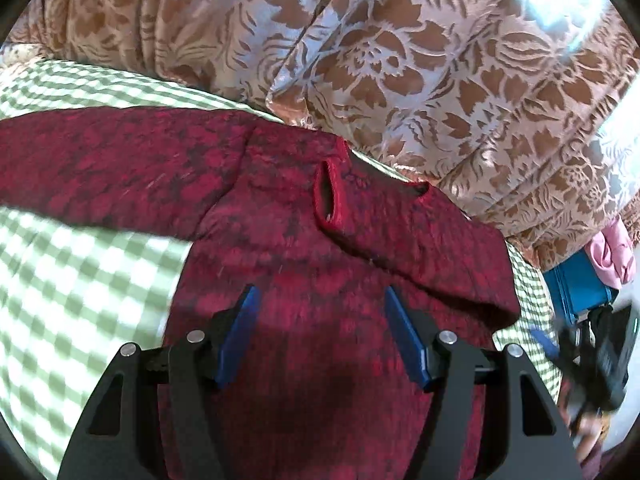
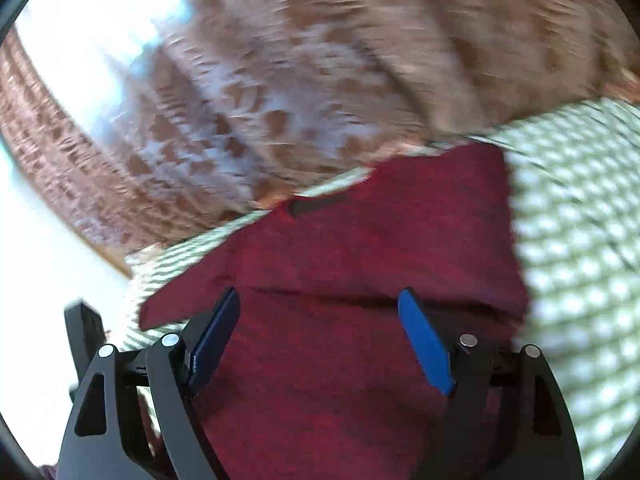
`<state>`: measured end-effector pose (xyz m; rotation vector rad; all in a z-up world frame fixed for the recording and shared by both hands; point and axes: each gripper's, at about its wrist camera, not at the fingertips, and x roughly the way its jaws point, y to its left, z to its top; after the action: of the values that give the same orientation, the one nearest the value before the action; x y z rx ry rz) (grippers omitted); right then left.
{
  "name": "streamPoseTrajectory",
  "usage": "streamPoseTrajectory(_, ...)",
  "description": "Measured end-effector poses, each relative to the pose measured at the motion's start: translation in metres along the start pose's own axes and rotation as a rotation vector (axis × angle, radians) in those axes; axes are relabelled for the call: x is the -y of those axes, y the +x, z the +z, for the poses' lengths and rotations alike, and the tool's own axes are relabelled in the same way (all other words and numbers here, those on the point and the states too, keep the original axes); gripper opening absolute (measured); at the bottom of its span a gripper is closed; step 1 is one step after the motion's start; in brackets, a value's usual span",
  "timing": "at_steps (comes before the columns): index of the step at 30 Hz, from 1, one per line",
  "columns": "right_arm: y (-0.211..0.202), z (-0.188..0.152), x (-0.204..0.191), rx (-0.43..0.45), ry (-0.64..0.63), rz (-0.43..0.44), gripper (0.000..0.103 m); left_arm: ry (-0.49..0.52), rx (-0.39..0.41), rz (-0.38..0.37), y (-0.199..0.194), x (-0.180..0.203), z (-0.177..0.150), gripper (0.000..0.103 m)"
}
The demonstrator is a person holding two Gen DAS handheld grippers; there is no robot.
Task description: Fold small clothes
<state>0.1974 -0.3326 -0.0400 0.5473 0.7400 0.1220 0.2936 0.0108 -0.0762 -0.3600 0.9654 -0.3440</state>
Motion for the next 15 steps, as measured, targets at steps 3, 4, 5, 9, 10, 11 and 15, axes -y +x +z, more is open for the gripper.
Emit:
streamPoseTrajectory(3, -0.019, -0.01, 0.038, 0.015, 0.072, -0.075, 0.079, -0.014, -0.021, 0.001, 0.028, -0.003, 0.02, 0.064)
streamPoseTrajectory(4, -0.021, -0.01, 0.046, 0.02, 0.091, -0.089, 0.077, -0.025, -0.022, 0.005, 0.035, -0.005, 0.024, 0.064)
streamPoseTrajectory(5, -0.022, -0.009, 0.055, 0.028, 0.116, -0.097, 0.075, -0.033, -0.025, 0.002, 0.042, -0.005, 0.028, 0.063)
streamPoseTrajectory(9, -0.021, -0.001, 0.064, 0.051, 0.141, -0.104, 0.061, -0.048, -0.066, 0.015, 0.075, -0.006, 0.04, 0.046)
streamPoseTrajectory(10, -0.018, 0.003, 0.064, 0.052, 0.142, -0.102, 0.058, -0.043, -0.076, 0.018, 0.08, -0.005, 0.041, 0.028)
streamPoseTrajectory(11, -0.014, 0.007, 0.062, 0.053, 0.138, -0.097, 0.056, -0.039, -0.088, 0.017, 0.086, -0.004, 0.041, 0.015)
streamPoseTrajectory(15, 0.007, 0.027, 0.045, 0.054, 0.102, -0.089, 0.055, -0.03, -0.005, 0.004, 0.065, 0.0, 0.039, 0.008)
